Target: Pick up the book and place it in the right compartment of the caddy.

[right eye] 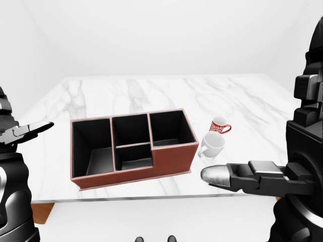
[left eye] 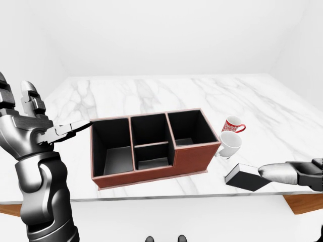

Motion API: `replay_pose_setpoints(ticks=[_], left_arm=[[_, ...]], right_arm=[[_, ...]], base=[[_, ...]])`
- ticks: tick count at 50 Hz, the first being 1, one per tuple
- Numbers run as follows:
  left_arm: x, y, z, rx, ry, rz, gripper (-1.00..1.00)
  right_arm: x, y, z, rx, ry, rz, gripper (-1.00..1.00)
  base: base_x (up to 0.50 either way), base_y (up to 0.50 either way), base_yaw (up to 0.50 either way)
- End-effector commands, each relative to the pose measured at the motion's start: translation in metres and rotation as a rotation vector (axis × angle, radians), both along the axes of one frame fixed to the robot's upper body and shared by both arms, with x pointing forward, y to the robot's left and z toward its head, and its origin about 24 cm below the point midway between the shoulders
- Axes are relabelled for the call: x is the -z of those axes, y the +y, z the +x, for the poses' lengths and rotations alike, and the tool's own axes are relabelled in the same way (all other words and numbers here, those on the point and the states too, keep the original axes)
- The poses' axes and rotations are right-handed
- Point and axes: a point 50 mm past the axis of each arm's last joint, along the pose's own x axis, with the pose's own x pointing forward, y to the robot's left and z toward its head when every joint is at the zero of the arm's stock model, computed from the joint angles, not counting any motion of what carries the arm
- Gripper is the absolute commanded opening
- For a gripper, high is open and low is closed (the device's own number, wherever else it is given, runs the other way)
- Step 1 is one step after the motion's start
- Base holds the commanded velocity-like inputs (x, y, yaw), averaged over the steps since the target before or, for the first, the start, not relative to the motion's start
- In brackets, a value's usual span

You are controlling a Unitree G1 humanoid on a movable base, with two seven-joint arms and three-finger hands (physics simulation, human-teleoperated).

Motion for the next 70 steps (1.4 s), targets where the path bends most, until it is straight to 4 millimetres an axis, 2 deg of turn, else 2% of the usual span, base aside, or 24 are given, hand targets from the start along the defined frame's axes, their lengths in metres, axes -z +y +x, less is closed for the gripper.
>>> replay_pose_setpoints(ticks=[1, 6, 10, 16, 25, 33, 43, 50, 58, 61, 65, 66, 70], left_arm=[[0.003, 0.002, 0.003, -0.001, 0.014, -0.009, 1.0], [0.005, 0.002, 0.004, -0.001, 0.023, -0.015, 1.0], [0.003, 0.003, 0.003, -0.003, 0.017, -0.016, 1.0], [0.006, 0.004, 0.005, -0.002, 0.031, -0.018, 1.0], [0.006, 0.004, 0.005, -0.003, 0.031, -0.016, 1.0], [0.006, 0.003, 0.005, -0.001, 0.032, -0.016, 1.0], [0.008, 0.004, 0.005, -0.003, 0.038, -0.016, 1.0], [0.008, 0.004, 0.005, -0.003, 0.038, -0.016, 1.0], [0.008, 0.003, 0.005, -0.002, 0.038, -0.014, 1.0], [0.007, 0.003, 0.004, -0.003, 0.034, -0.014, 1.0], [0.006, 0.003, 0.004, -0.003, 0.033, -0.012, 1.0], [0.006, 0.003, 0.004, -0.003, 0.03, -0.012, 1.0], [0.005, 0.003, 0.003, -0.003, 0.027, -0.01, 1.0]], right_arm=[[-0.006, 0.002, -0.004, 0.061, 0.065, -0.31, 1.0], [0.021, -0.007, -0.004, 0.193, 0.303, -0.483, 1.0], [0.03, -0.014, -0.003, 0.345, 0.434, -0.629, 1.0], [0.04, -0.032, -0.008, 0.599, 0.528, -0.569, 1.0], [0.044, -0.058, -0.017, 0.757, 0.602, -0.499, 1.0], [0.06, -0.08, -0.021, 0.796, 0.718, -0.415, 1.0], [0.072, -0.086, -0.017, 0.77, 0.78, -0.377, 1.0], [0.098, -0.091, -0.013, 0.698, 0.89, -0.294, 1.0], [0.111, -0.095, -0.011, 0.666, 0.945, -0.26, 1.0], [0.123, -0.098, -0.011, 0.647, 0.995, -0.226, 1.0], [0.127, -0.101, -0.014, 0.647, 1.013, -0.204, 1.0], [0.134, -0.103, -0.015, 0.636, 1.04, -0.177, 1.0], [0.134, -0.106, -0.016, 0.643, 1.044, -0.179, 1.0]], base=[[0.0, 0.0, 0.0], [0.0, 0.0, 0.0], [0.0, 0.0, 0.0], [0.0, 0.0, 0.0], [0.0, 0.0, 0.0], [0.0, 0.0, 0.0], [0.0, 0.0, 0.0], [0.0, 0.0, 0.0], [0.0, 0.0, 0.0], [0.0, 0.0, 0.0], [0.0, 0.0, 0.0], [0.0, 0.0, 0.0], [0.0, 0.0, 0.0]])
